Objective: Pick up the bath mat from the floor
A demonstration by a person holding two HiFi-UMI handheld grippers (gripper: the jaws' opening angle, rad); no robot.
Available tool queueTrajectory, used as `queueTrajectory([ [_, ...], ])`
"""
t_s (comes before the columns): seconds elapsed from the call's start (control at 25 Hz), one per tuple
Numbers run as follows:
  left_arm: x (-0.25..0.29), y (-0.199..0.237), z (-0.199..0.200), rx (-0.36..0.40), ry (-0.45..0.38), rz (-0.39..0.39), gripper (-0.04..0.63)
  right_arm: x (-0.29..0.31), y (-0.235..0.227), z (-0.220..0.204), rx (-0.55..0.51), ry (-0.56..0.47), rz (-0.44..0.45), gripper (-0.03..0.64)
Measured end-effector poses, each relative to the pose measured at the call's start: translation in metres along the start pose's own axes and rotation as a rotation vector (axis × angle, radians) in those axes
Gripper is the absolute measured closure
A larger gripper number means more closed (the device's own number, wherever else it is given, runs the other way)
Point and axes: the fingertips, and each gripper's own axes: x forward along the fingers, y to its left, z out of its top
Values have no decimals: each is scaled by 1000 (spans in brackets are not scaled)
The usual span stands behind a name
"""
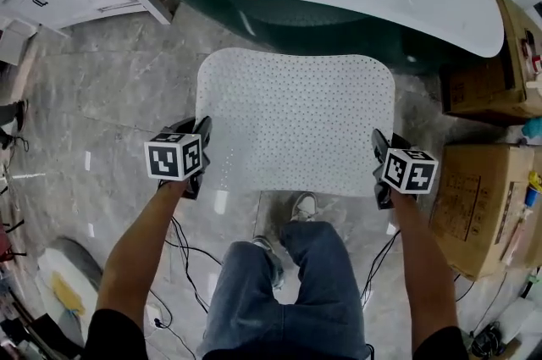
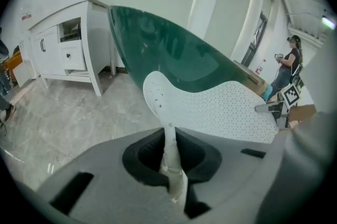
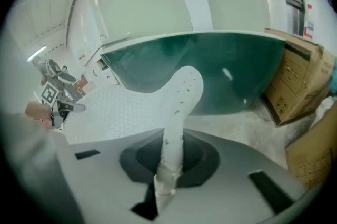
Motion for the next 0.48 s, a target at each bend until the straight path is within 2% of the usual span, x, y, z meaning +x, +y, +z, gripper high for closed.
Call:
queueTrajectory([
  [0.28,-84,-36,74,-9,-46,5,566,-89,14,67,13,-46,-10,588],
  [0.48,-132,-67,129,15,-72,14,566,-141,16,117,4,-85,-12,588],
])
